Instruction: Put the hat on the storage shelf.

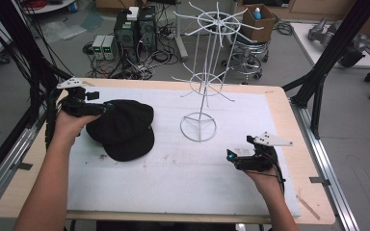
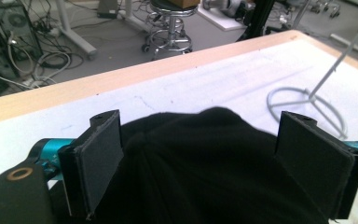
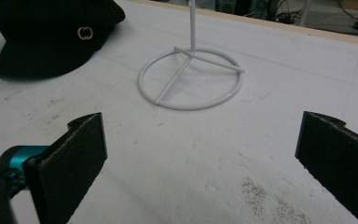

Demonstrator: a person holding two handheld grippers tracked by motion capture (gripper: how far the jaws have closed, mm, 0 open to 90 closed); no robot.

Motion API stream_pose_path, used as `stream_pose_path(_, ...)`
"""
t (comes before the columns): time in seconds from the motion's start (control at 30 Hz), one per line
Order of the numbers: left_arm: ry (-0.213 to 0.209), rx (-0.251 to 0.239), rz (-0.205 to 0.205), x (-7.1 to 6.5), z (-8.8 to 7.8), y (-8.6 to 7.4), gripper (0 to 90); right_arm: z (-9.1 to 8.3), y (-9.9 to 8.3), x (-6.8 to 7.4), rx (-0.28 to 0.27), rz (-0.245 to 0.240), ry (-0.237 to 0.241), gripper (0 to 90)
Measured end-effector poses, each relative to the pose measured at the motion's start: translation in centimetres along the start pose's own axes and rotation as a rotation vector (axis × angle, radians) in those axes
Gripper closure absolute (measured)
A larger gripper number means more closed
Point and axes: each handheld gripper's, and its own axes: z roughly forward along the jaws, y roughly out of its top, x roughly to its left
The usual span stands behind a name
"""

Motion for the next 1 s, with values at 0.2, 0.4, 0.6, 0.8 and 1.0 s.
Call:
stream_pose_path(0.2, -0.006, 0.038, -0.023, 1.4, 1.9, 0.8, 14.4, 0.1, 0.0, 0.0, 0.002, -0.002, 0.003, 1.0)
stream_pose_path(0.4, 0.020, 0.094, -0.032, 2.7, 3.7, 0.5, 13.4, 0.1, 0.0, 0.0, 0.004, 0.005, 0.007, 1.0)
stream_pose_path(0.6, 0.026, 0.180, -0.050, 3.4, 5.4, -0.6, 10.6, 0.2, -0.1, -0.1, 0.011, 0.006, 0.010, 1.0)
stream_pose_path(0.8, 0.052, 0.252, -0.024, 3.3, 6.2, -1.3, 14.0, 0.3, -0.1, -0.2, 0.013, 0.009, 0.012, 1.0)
stream_pose_path(1.0, 0.044, 0.318, -0.006, 3.2, 6.5, -1.7, 26.4, 0.2, -0.1, -0.2, 0.009, 0.007, 0.010, 1.0)
